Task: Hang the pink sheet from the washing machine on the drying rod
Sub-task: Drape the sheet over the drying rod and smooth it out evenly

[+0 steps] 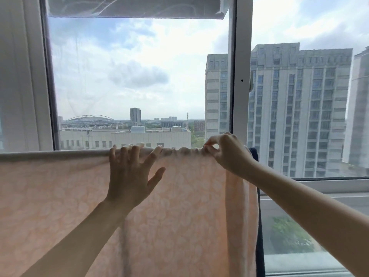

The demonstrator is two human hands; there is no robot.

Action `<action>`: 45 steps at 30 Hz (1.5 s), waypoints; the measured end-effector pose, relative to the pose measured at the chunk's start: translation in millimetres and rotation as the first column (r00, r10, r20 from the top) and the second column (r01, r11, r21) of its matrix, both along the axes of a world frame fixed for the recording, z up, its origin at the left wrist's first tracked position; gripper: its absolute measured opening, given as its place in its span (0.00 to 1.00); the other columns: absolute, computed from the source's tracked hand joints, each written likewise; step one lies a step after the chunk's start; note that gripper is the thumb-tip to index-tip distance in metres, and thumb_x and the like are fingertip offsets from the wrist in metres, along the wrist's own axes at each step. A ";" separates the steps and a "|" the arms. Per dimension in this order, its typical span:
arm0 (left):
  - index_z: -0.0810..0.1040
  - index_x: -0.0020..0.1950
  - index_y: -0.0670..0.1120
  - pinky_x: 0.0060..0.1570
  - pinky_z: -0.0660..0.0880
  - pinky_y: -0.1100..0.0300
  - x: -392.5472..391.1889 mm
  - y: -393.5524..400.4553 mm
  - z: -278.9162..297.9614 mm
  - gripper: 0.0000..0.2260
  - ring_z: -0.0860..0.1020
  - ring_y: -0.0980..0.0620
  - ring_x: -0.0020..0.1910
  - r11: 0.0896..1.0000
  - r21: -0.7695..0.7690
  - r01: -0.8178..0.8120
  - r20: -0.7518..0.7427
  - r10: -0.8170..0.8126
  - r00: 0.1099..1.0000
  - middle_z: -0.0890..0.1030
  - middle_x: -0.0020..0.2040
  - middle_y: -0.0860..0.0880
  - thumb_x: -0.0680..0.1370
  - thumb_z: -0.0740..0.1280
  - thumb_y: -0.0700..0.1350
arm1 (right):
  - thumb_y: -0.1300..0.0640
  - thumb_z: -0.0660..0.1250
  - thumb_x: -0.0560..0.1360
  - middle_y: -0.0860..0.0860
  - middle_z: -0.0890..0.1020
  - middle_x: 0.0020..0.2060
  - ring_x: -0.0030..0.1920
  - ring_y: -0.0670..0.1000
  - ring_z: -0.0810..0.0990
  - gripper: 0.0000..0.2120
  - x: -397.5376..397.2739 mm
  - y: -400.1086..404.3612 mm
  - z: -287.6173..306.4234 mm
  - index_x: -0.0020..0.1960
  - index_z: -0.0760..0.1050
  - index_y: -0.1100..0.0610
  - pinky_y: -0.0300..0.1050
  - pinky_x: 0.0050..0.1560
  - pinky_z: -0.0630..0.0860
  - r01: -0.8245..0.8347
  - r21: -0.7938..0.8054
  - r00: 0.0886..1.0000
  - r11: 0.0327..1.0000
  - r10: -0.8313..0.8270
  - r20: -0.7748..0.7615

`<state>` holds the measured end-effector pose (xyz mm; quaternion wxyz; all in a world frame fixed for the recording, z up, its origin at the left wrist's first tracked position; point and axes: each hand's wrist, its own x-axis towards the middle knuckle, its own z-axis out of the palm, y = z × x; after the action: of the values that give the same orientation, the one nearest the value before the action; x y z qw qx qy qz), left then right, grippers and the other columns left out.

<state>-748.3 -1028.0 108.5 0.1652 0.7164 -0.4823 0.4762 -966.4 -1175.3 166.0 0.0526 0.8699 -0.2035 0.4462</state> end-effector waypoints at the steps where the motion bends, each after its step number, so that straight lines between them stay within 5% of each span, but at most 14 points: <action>1: 0.71 0.70 0.53 0.64 0.61 0.35 2.8 0.4 -0.5 0.26 0.72 0.38 0.59 1.000 0.001 -0.002 0.003 0.002 1.000 0.74 0.62 0.40 0.78 0.54 0.65 | 0.58 0.67 0.77 0.50 0.85 0.45 0.33 0.36 0.74 0.06 4.4 0.5 -0.4 0.51 0.82 0.57 0.44 0.50 0.80 -0.015 0.022 1.000 1.000 0.016 -0.007; 7: 0.72 0.69 0.51 0.65 0.61 0.35 5.9 0.3 -1.6 0.25 0.73 0.37 0.58 0.999 -0.044 0.026 0.029 -0.025 0.999 0.75 0.62 0.39 0.79 0.54 0.63 | 0.61 0.64 0.79 0.53 0.82 0.43 0.43 0.50 0.79 0.06 1.4 -3.0 4.9 0.49 0.78 0.62 0.45 0.48 0.78 0.073 0.044 0.988 0.996 -0.079 0.135; 21: 0.72 0.69 0.49 0.69 0.54 0.32 -48.6 -21.9 -4.1 0.24 0.72 0.38 0.65 0.992 -0.032 0.119 0.013 -0.119 0.993 0.78 0.63 0.46 0.79 0.55 0.61 | 0.58 0.63 0.79 0.52 0.81 0.45 0.43 0.48 0.79 0.07 -31.6 -5.6 -11.9 0.50 0.77 0.60 0.41 0.47 0.78 0.043 0.044 0.989 0.998 -0.048 0.142; 28: 0.72 0.69 0.48 0.68 0.60 0.35 -80.9 -46.9 -7.4 0.24 0.73 0.37 0.63 0.988 0.009 0.153 0.024 -0.153 0.988 0.76 0.65 0.43 0.80 0.55 0.62 | 0.63 0.65 0.77 0.51 0.82 0.46 0.44 0.47 0.80 0.05 -37.9 -3.1 -9.0 0.51 0.79 0.60 0.44 0.51 0.80 -0.049 0.023 0.997 0.999 0.048 0.064; 34: 0.71 0.69 0.49 0.69 0.60 0.35 -100.3 -68.8 -10.1 0.25 0.73 0.37 0.63 0.985 0.003 0.174 0.020 -0.174 0.985 0.75 0.64 0.42 0.79 0.54 0.63 | 0.66 0.65 0.77 0.49 0.83 0.50 0.48 0.43 0.77 0.09 -61.4 -10.2 -3.4 0.54 0.81 0.58 0.23 0.48 0.70 -0.018 0.062 0.997 0.998 0.013 0.079; 37: 0.70 0.69 0.50 0.68 0.60 0.34 -106.2 -75.8 -11.5 0.26 0.73 0.36 0.63 0.983 -0.019 0.185 0.024 -0.185 0.983 0.76 0.63 0.41 0.78 0.54 0.64 | 0.62 0.65 0.77 0.50 0.83 0.52 0.52 0.45 0.78 0.09 -77.7 -26.4 3.0 0.56 0.80 0.59 0.26 0.51 0.67 0.059 0.158 0.990 0.986 -0.077 0.114; 41: 0.71 0.70 0.51 0.68 0.61 0.34 -106.3 -80.6 -12.5 0.26 0.74 0.36 0.61 0.984 -0.046 0.170 0.053 -0.167 0.985 0.76 0.62 0.40 0.78 0.54 0.64 | 0.59 0.68 0.76 0.52 0.85 0.46 0.46 0.45 0.80 0.06 -89.1 -37.0 5.5 0.51 0.83 0.58 0.25 0.40 0.71 0.011 0.325 0.998 0.946 -0.030 0.051; 45: 0.72 0.69 0.51 0.67 0.61 0.34 -104.3 -83.3 -13.5 0.26 0.74 0.35 0.60 0.985 -0.071 0.155 0.077 -0.149 0.986 0.76 0.61 0.39 0.78 0.55 0.64 | 0.59 0.68 0.77 0.50 0.82 0.40 0.39 0.43 0.78 0.05 -76.8 -39.1 5.9 0.49 0.82 0.59 0.26 0.34 0.68 0.094 0.226 0.994 0.970 -0.105 0.036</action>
<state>-852.6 -1111.4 95.0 0.2109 0.6531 -0.5227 0.5057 -1043.1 -1214.4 171.9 -0.0281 0.8480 -0.2971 0.4380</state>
